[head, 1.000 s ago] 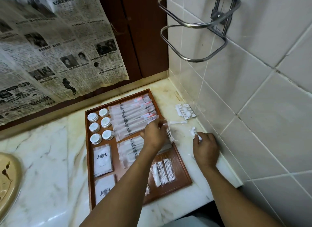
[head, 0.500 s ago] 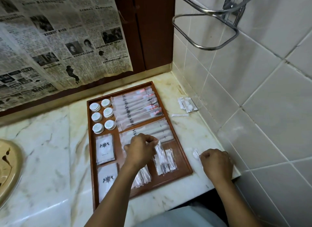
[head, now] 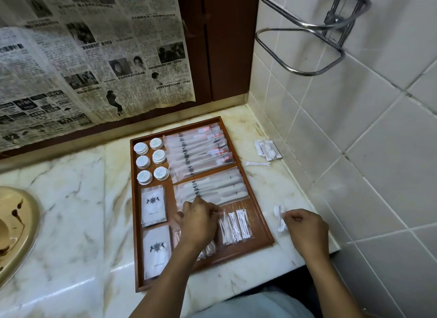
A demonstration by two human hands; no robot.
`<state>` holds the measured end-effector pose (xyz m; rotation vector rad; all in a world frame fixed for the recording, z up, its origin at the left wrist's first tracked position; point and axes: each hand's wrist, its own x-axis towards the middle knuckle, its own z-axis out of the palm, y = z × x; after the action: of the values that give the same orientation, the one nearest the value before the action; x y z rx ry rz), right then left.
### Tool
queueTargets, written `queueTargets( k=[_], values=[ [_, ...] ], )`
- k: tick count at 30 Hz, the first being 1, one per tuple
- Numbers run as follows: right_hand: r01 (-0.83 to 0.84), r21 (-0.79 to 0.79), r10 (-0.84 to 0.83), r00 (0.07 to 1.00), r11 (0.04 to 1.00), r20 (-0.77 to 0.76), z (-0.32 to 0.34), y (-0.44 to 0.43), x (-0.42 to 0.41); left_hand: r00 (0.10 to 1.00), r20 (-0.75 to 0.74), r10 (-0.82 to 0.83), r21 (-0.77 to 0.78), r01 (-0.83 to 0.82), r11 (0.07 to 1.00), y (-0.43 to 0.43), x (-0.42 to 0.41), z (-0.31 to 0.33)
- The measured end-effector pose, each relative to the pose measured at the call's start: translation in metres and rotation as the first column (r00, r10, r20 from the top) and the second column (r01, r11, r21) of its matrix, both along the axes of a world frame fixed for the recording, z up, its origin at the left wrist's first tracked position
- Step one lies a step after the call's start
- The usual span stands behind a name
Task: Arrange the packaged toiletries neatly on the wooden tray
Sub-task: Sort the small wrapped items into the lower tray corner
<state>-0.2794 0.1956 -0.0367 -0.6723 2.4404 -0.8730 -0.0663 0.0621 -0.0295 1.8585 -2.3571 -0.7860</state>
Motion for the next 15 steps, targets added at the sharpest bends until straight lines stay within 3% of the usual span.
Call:
queueTargets(
  k=[6,15],
  values=[
    [-0.107,-0.010,0.107,0.994,0.994,-0.028,0.010,-0.013,0.026,1.000,0.013,-0.024,-0.035,0.025,0.999,0.005,-0.004,-0.004],
    [-0.215,0.178,0.260,0.922,0.960,-0.286,0.000,-0.031,0.059,0.997,0.017,-0.082,-0.044,0.082,0.996,0.010,0.001,-0.005]
  ],
)
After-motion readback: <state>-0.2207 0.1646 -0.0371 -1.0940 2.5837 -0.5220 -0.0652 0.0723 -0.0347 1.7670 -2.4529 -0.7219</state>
